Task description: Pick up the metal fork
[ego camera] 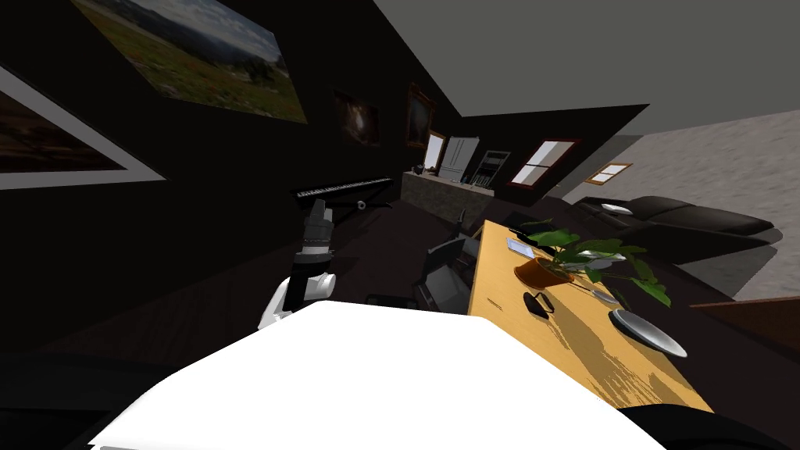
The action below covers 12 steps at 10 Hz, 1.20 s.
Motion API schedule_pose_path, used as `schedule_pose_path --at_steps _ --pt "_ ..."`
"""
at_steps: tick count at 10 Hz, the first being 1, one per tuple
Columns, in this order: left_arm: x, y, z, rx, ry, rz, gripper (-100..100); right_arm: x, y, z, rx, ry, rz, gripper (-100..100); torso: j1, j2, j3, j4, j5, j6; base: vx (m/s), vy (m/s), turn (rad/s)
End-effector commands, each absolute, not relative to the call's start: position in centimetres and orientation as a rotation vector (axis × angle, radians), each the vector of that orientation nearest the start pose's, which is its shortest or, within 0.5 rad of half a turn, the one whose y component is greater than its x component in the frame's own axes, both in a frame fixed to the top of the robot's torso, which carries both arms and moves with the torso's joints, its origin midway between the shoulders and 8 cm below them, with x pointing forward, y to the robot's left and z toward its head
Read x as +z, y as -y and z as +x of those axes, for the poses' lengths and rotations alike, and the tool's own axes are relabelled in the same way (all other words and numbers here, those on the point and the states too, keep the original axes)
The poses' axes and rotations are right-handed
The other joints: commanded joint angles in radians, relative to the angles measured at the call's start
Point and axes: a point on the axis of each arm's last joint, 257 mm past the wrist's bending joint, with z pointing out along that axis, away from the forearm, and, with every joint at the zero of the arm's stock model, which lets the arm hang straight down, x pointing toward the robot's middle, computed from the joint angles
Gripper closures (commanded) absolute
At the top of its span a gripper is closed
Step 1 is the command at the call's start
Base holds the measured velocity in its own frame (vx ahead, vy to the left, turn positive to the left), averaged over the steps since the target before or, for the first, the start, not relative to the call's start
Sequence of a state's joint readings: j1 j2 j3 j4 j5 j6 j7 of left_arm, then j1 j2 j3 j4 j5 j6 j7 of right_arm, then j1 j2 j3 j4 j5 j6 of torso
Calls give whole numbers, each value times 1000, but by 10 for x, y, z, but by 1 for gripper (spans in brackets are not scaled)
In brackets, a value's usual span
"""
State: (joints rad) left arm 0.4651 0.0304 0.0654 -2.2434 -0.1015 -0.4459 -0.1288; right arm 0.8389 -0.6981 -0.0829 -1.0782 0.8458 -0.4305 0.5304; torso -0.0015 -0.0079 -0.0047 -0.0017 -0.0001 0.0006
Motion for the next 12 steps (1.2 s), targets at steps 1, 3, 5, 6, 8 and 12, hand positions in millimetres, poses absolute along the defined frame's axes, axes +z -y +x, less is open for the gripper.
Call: schedule_pose_path --at_steps 1,3,5,6,8,12 --pt "9 -288 361 -1048 -757 -559 0 -507 570 -34 -299 -2720 -363 -100 0 0 0 0 0 0 123 -29 79" --pt "9 -288 361 -1048 -757 -559 0 -511 580 -65 -309 -2794 -483 -100 -1 -1 -1 0 0 0 142 -60 125" --pt "9 -289 361 -1048 -757 -559 0 -513 586 -90 -308 -2852 -590 -100 -3 0 0 0 -1 0 111 -73 96" --pt "9 -288 361 -1048 -757 -559 0 -514 588 -100 -304 -2874 -633 -100 -2 1 0 0 -1 0 113 -47 75" --pt "9 -288 361 -1048 -757 -559 0 -515 590 -115 -294 -2905 -695 -100 1 2 1 0 0 0 76 -26 39" --pt "9 -288 361 -1049 -757 -559 0 -528 580 -112 -298 -2905 -670 -100 3 7 4 2 1 1 15 -18 28"
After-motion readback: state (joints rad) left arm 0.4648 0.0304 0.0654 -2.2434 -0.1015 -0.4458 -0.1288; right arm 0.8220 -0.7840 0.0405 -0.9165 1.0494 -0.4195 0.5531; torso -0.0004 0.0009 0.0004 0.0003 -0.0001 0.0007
